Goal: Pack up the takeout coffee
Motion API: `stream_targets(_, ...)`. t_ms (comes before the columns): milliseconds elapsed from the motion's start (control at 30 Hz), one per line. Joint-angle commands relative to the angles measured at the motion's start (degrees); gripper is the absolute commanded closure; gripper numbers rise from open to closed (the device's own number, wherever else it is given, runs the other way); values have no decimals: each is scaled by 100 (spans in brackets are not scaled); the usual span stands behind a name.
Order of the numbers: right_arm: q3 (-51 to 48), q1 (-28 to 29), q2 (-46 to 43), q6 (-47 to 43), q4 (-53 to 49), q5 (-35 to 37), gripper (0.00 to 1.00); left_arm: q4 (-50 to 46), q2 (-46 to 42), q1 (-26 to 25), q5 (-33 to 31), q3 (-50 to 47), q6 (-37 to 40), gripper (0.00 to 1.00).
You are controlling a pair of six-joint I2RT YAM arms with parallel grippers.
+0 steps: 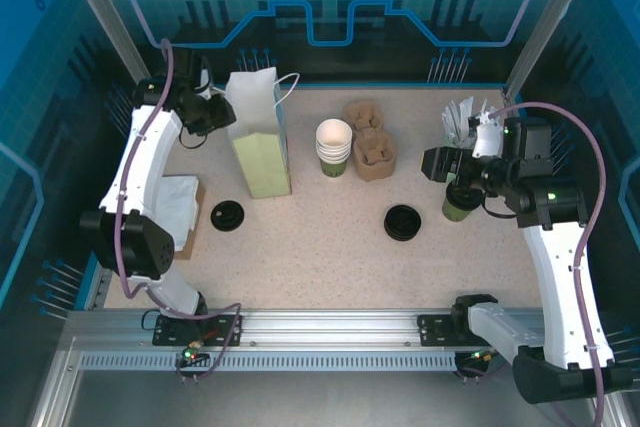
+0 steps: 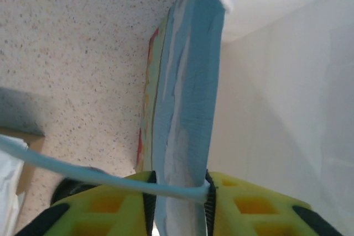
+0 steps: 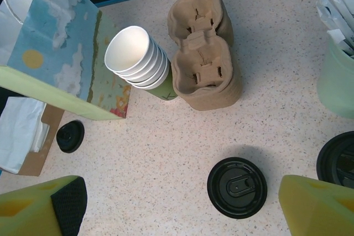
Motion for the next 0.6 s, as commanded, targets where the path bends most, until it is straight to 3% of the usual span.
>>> stream_targets(0, -70, 78, -68, -6, -20, 29, 8, -114, 44, 29, -110, 236, 88, 78)
stream_targets(200, -62, 89, -33, -23, -73, 24, 8, -180, -89, -53, -77, 263, 128, 99)
stream_targets(567, -201, 128, 10, 62, -40, -20, 8, -295, -1054, -611, -185, -196, 11, 100)
